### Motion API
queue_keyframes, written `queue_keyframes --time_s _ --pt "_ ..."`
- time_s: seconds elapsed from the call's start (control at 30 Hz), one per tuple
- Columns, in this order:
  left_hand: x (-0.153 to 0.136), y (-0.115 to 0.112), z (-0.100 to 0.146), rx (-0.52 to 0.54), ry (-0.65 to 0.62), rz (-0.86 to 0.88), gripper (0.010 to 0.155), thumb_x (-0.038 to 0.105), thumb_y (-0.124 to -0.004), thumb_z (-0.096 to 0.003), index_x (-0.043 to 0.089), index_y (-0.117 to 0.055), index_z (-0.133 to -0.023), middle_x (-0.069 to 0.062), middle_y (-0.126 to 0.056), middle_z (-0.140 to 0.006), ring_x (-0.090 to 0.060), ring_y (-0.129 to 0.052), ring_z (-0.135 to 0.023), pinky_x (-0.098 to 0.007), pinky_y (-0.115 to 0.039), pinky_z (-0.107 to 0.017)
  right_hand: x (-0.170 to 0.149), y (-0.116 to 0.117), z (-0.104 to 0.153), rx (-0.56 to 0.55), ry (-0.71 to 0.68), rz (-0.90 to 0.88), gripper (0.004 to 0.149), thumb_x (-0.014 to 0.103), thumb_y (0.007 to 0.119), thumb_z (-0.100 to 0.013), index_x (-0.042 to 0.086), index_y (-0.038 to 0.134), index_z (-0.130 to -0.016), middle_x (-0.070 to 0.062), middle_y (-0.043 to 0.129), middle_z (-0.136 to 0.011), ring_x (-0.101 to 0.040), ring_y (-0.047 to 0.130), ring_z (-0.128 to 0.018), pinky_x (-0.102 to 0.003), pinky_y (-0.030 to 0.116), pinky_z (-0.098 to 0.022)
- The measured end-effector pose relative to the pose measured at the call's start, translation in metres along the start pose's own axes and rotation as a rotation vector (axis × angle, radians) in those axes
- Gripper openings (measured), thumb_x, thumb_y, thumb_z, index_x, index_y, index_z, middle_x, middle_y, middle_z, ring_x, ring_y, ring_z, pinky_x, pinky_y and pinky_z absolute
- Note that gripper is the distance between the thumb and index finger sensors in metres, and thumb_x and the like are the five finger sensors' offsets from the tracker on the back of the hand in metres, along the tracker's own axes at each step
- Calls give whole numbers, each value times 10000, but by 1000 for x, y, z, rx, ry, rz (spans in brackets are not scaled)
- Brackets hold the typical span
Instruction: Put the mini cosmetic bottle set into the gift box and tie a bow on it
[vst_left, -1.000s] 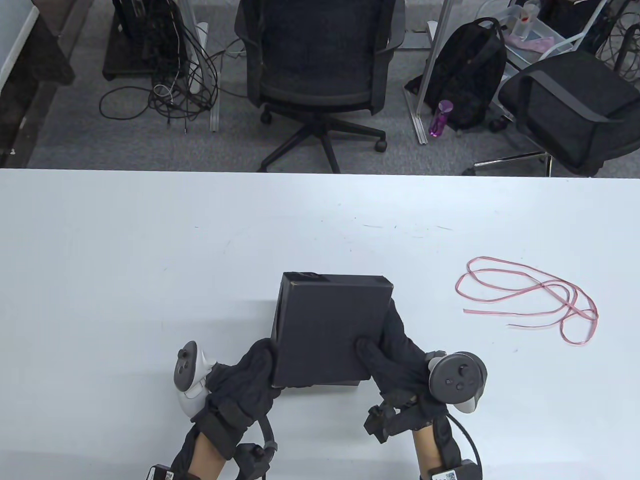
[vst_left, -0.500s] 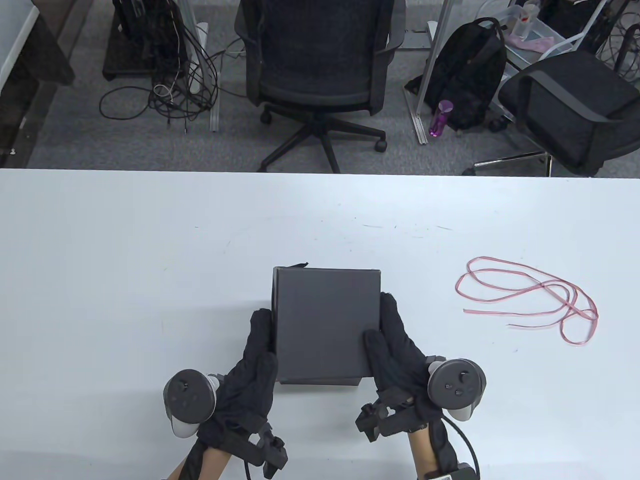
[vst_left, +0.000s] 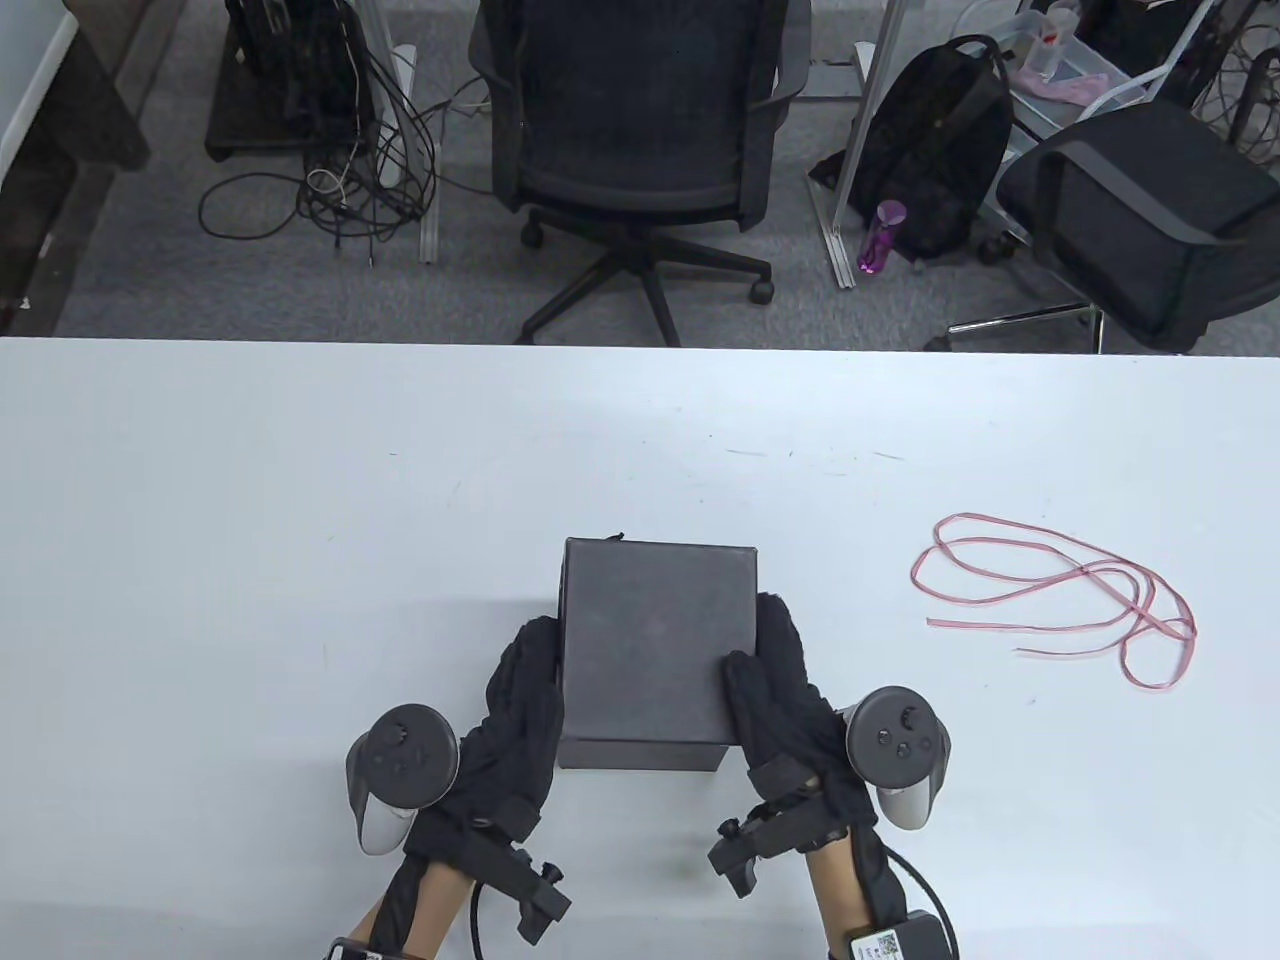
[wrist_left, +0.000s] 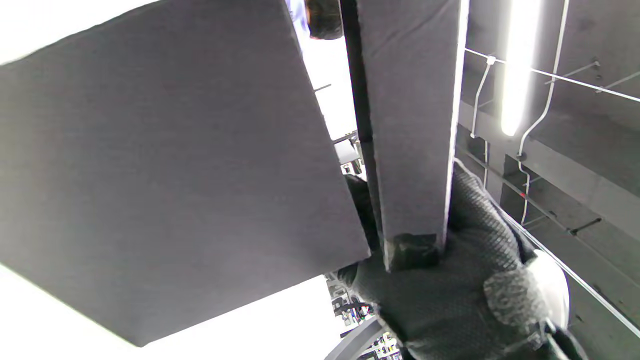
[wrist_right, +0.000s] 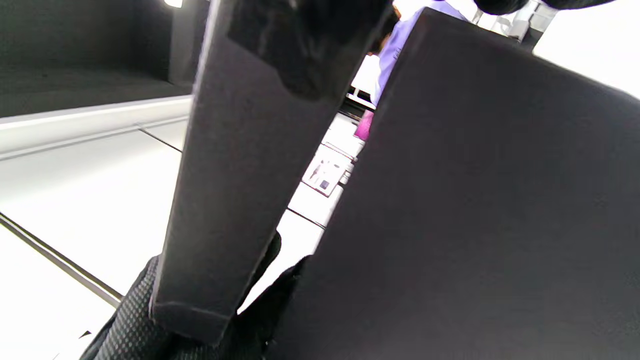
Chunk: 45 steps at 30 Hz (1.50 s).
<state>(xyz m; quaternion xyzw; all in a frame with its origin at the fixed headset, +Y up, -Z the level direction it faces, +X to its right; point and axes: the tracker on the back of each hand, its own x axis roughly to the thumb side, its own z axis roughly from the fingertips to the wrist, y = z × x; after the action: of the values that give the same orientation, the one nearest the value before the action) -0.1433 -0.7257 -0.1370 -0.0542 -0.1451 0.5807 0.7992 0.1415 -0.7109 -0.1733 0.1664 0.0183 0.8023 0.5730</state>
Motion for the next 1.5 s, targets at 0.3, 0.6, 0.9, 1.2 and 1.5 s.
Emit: queue_keyframes --time_s 0.3,0.6,0.9,1.2,1.5 --pt "-14 -1 -4 -21 55 33 726 533 -300 -608 136 -126 -1190 -395 -234 -1169 -700 -369 -1035 -787 -477 -706 -16 9 -2 21 55 -18 762 328 431 -656 -229 100 -1057 -556 173 -1034 -778 361 -859 -837 454 -547" --pt "-15 -1 -4 2 71 28 717 539 -299 -608 152 -130 -1187 -399 -306 -1154 -676 -501 -1004 -740 -564 -706 -22 13 -5 -16 64 -5 749 343 422 -653 -189 112 -1079 -531 269 -1046 -756 410 -841 -790 493 -565" --pt "-17 0 -5 55 79 -13 722 512 -321 -629 47 -218 -1172 -381 -444 -1112 -615 -627 -955 -676 -655 -689 -21 16 -12 -1 94 11 751 363 409 -658 -163 104 -1099 -537 236 -1046 -739 389 -815 -758 492 -569" --pt "-17 -5 -5 100 99 -88 725 471 -394 -653 -64 -293 -1132 -367 -507 -1077 -564 -689 -928 -632 -705 -673 -23 16 -14 28 101 58 744 355 436 -659 -148 117 -1104 -519 243 -1058 -713 392 -824 -738 499 -582" --pt "-17 -10 -6 99 141 -179 736 467 -405 -656 -97 -306 -1120 -399 -534 -1049 -569 -723 -906 -626 -728 -655 -21 16 -15 50 104 81 758 338 454 -658 -196 125 -1083 -517 243 -1058 -714 391 -825 -751 495 -580"
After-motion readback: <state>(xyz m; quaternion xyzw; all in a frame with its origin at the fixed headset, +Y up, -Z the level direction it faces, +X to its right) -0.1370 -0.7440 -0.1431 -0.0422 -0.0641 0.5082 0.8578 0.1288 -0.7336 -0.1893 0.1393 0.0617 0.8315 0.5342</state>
